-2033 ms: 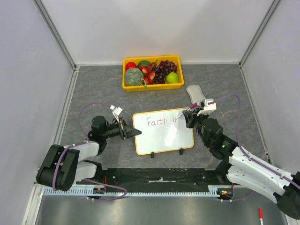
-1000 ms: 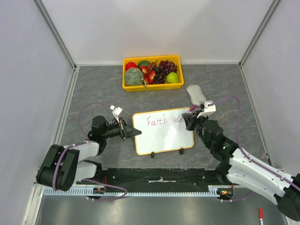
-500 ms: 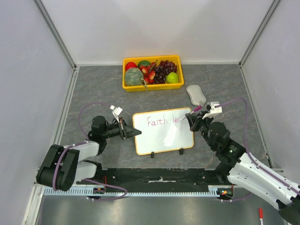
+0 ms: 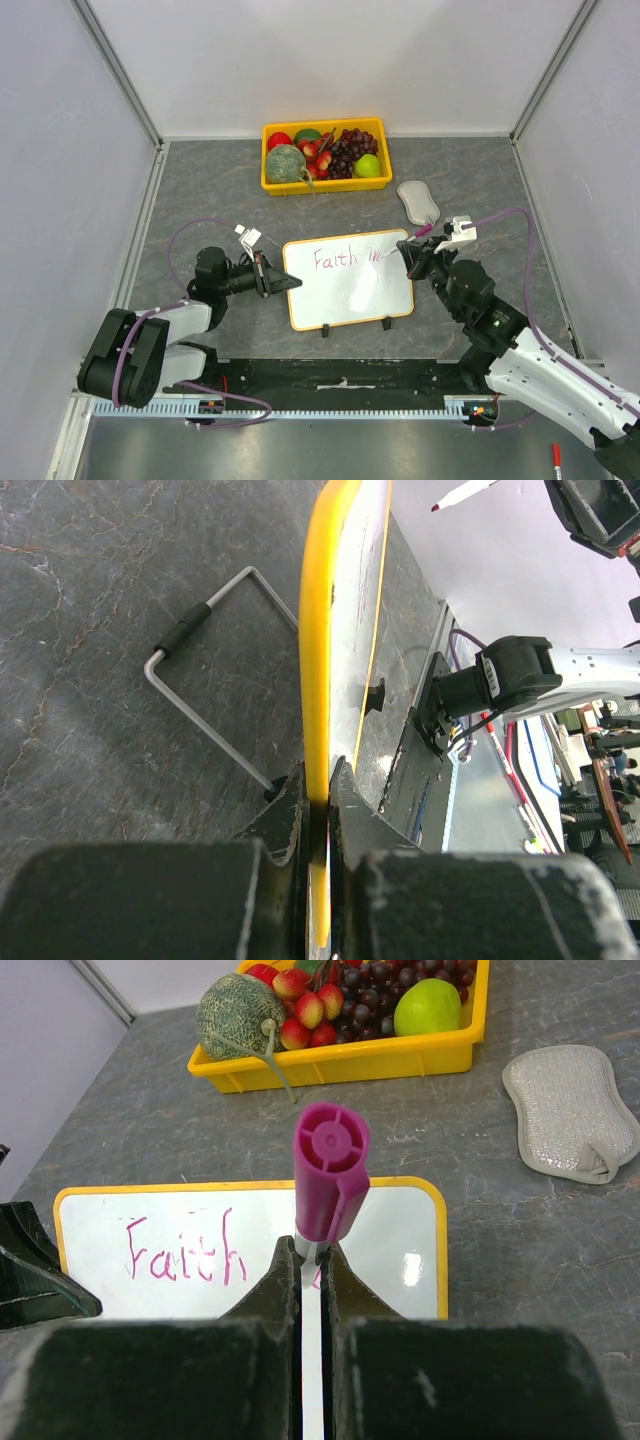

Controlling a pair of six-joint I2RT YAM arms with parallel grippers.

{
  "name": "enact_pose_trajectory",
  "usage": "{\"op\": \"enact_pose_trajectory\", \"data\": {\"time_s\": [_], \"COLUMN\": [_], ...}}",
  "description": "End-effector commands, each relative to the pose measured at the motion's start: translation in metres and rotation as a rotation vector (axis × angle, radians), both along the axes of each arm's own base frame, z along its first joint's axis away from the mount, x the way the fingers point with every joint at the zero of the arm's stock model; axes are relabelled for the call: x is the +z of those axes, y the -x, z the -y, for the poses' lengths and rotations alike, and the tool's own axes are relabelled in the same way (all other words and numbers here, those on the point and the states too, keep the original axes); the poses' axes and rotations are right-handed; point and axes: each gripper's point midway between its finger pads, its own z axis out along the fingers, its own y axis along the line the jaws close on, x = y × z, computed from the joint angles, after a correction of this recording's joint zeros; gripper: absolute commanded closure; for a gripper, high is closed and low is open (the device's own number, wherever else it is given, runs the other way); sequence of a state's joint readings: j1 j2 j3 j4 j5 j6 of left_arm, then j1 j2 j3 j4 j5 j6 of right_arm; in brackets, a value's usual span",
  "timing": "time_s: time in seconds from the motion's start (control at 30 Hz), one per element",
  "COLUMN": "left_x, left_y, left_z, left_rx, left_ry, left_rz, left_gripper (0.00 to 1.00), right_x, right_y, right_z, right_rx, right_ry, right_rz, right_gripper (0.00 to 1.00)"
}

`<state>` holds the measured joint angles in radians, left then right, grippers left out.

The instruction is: Write a sentence on the whiteboard

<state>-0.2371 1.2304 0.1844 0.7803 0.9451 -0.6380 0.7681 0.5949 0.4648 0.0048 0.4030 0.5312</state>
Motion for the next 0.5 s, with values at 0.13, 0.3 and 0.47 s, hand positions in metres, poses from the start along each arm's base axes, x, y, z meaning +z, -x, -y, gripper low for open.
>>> {"op": "enact_pose_trajectory", "data": {"time_s": [0.13,0.3,0.47], "left_x": [-0.0059,-0.0067,-0.0063], "left_y": [-0.0158,-0.0162,-0.0161], "left_z": [-0.0060,-0.0060,-0.0060], "left_rx": [0.064,0.065,0.066], "left_ry": [-0.056,-0.057,-0.058], "left_rz": [0.078,0.072,0.077], "left_gripper": [0.98,0.98,0.98], "right_x": [0.0113,0.0109,0.0111], "right_y": [-0.0019,-0.0018,-0.0021], "right_z": [-0.0009,-0.0042,-0.0047], "right_rx": [0.005,0.019,0.022], "right_ry": [-0.002,0.000,0.007], "right_rz": [0.021,0.020,0.022], "right_gripper": [1.00,1.00,1.00]}}
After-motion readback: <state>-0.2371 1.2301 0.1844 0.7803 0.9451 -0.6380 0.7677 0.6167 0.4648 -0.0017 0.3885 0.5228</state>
